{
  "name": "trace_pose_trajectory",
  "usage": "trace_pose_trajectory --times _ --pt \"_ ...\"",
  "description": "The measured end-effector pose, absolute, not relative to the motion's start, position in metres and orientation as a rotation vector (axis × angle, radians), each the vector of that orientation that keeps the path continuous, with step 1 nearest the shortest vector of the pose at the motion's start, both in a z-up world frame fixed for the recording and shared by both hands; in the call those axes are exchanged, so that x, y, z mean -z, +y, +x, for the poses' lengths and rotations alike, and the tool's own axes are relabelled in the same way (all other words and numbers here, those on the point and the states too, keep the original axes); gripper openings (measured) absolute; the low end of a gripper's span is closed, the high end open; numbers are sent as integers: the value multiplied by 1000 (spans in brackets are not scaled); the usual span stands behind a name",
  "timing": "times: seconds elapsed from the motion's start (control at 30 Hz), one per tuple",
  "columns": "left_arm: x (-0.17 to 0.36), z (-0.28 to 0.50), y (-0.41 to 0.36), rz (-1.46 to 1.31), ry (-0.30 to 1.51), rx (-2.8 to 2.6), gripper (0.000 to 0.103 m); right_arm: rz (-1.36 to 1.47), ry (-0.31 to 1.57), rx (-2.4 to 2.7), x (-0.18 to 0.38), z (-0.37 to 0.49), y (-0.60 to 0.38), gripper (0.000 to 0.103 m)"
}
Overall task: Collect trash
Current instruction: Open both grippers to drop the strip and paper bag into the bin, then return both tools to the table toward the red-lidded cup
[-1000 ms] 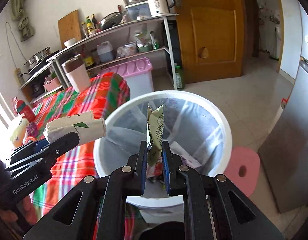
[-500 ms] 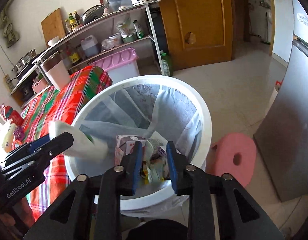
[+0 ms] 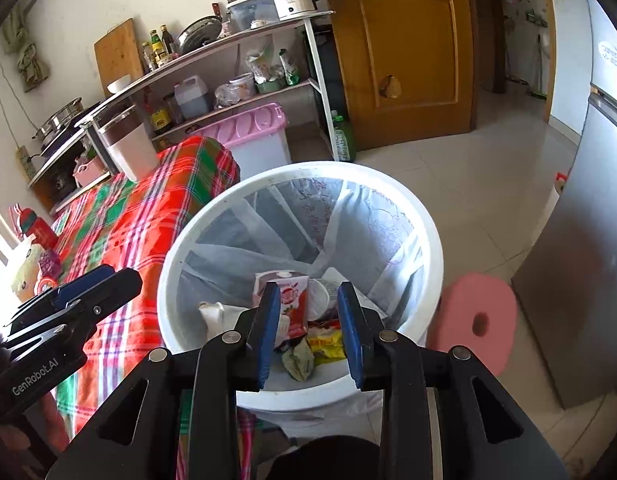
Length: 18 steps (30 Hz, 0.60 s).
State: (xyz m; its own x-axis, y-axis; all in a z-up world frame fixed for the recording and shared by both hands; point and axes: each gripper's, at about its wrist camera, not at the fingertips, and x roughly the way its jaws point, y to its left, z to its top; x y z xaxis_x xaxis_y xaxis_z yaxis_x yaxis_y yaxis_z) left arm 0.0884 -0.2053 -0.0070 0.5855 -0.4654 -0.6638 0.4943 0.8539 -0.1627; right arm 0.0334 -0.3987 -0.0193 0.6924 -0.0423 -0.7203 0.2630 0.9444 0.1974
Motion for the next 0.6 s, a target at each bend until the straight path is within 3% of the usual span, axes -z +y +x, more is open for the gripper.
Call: trace_pose_trajectory --times 0.6 --pt "-1 91 -92 -89 738 400 52 228 764 36 3 53 -313 31"
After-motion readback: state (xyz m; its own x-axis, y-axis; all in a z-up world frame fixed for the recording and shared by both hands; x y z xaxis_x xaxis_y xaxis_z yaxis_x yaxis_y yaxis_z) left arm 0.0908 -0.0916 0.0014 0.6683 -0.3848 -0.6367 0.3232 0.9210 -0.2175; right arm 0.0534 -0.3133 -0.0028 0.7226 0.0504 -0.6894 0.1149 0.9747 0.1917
